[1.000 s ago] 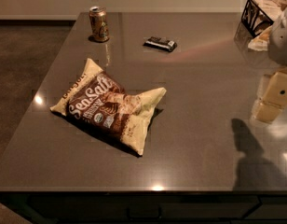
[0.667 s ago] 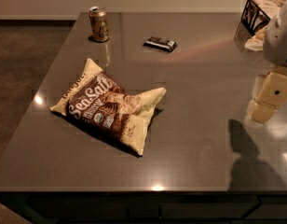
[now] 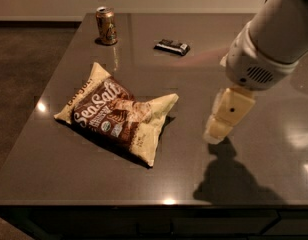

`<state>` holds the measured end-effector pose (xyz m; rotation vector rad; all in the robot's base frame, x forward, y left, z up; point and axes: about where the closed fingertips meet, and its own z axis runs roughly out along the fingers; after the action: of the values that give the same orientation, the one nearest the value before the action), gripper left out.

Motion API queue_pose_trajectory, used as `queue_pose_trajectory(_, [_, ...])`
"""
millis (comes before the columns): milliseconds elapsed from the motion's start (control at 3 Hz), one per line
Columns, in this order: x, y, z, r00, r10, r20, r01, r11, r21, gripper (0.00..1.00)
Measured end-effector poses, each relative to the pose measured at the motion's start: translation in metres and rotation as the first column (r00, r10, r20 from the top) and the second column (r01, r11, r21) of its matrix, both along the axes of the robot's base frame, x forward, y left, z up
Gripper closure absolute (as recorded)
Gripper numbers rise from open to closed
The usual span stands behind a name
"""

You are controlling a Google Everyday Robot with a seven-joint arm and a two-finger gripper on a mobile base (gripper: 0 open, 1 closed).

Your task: Pick brown chip bag

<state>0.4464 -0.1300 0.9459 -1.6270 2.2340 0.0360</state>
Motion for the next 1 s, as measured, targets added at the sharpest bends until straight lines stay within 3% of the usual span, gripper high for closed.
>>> queue_pose_trajectory(667, [0.022,0.082,-0.034,0.9992,-0.031,-0.025,0.034,0.994,0.099,0.00])
queue_pose_trajectory(1000, [0.026,0.115,-0.051,0.9984,-0.015,-0.055,0.021,0.994,0.104,0.00])
